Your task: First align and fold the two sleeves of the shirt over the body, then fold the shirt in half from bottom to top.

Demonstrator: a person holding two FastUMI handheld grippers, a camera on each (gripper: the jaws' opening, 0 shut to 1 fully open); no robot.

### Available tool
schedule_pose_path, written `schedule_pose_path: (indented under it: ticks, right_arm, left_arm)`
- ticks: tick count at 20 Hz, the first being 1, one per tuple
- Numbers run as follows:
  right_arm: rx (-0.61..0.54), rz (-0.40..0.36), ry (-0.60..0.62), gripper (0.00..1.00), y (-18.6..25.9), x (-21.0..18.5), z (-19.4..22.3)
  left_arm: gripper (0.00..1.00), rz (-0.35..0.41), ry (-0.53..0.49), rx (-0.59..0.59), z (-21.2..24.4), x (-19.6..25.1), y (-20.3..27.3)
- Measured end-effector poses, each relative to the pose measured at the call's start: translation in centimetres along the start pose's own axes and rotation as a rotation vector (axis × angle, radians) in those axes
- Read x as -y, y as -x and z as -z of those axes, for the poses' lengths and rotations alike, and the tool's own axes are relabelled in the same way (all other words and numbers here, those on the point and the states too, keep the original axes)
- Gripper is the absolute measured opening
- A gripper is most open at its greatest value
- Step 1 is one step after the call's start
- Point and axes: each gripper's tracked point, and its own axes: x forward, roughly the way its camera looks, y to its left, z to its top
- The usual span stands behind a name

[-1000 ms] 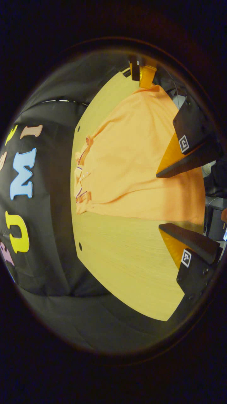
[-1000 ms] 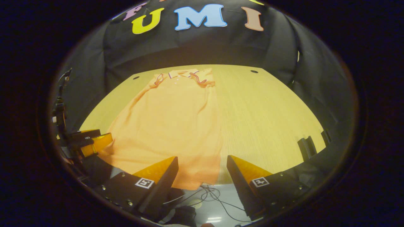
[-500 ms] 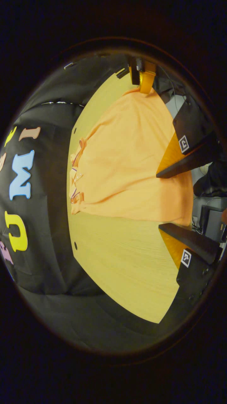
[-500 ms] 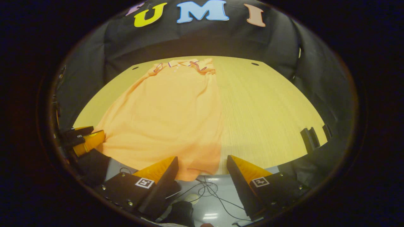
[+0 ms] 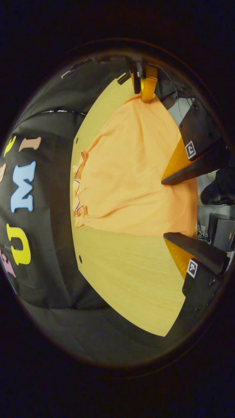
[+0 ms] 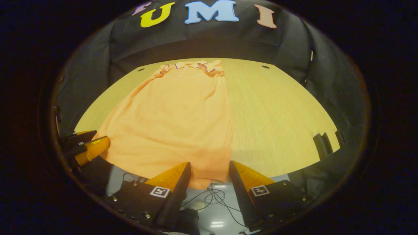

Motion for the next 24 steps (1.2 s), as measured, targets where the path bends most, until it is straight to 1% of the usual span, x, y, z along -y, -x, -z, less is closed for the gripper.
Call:
schedule_pose_path:
  ticks: [1, 2, 4, 5, 6, 7, 8, 9, 10, 13, 15, 17, 19, 22, 24]
  right_arm:
    - [0.002, 0.003, -0.012, 0.66, 0.0, 0.1, 0.0]
    - [0.001, 0.005, -0.021, 0.52, 0.0, 0.1, 0.0]
    - [-0.001, 0.001, -0.004, 0.51, -0.1, -0.1, 0.0]
    - [0.001, -0.02, -0.007, 0.51, -0.3, -0.4, -0.1]
    - [0.012, -0.028, -0.039, 0.34, -0.2, -0.5, -0.1]
    - [0.002, -0.036, -0.041, 0.17, -0.1, -0.6, 0.0]
    - [0.008, -0.041, -0.028, 0.19, -0.2, -0.7, -0.3]
    - [0.006, -0.045, -0.04, 0.19, -0.2, -0.5, 0.1]
    - [0.006, -0.044, -0.052, 0.02, -0.5, -0.7, -0.2]
    - [-0.024, -0.079, -0.075, 0.02, 0.0, -0.9, -0.3]
    - [-0.006, -0.095, -0.097, 0.02, 0.6, -0.7, -1.2]
    - [0.028, -0.106, -0.099, 0.02, 1.5, -0.6, -2.6]
    - [0.065, -0.115, -0.084, 0.02, 2.4, -0.5, -4.5]
    - [0.125, -0.114, -0.062, 0.02, 3.3, -0.4, -8.1]
    - [0.162, -0.116, -0.062, 0.02, 3.3, -0.4, -10.7]
  left_arm:
    - [0.85, 0.003, -0.001, -0.004, -0.2, 0.3, -0.2]
    - [0.75, 0.008, -0.004, -0.004, -0.3, 0.6, -0.4]
    - [0.48, 0.018, -0.01, -0.004, -0.5, 1.4, -0.5]
    - [0.36, 0.021, -0.01, 0.001, -0.5, 1.7, -0.6]
    - [0.27, 0.014, -0.01, 0.003, -0.6, 1.8, -0.7]
    - [0.19, 0.01, -0.015, 0.004, -0.6, 1.8, -0.8]
    - [0.19, 0.009, -0.016, 0.008, -0.7, 1.8, -0.7]
    - [0.07, 0.0, 0.009, 0.009, -0.7, 1.8, -0.7]
    - [0.07, 0.001, 0.016, 0.008, -0.8, 1.8, -0.7]
    - [0.07, -0.001, 0.036, -0.008, -1.0, 1.6, -0.7]
    - [0.07, -0.01, 0.047, -0.011, -1.5, 1.5, -0.5]
    - [0.07, -0.017, 0.07, 0.01, -3.1, 1.3, -0.1]
    - [0.07, -0.02, 0.073, 0.042, -5.0, 1.4, 0.4]
    - [0.07, -0.015, 0.038, 0.099, -8.4, 1.6, 0.6]
    - [0.07, -0.006, 0.01, 0.134, -10.8, 1.7, -0.1]
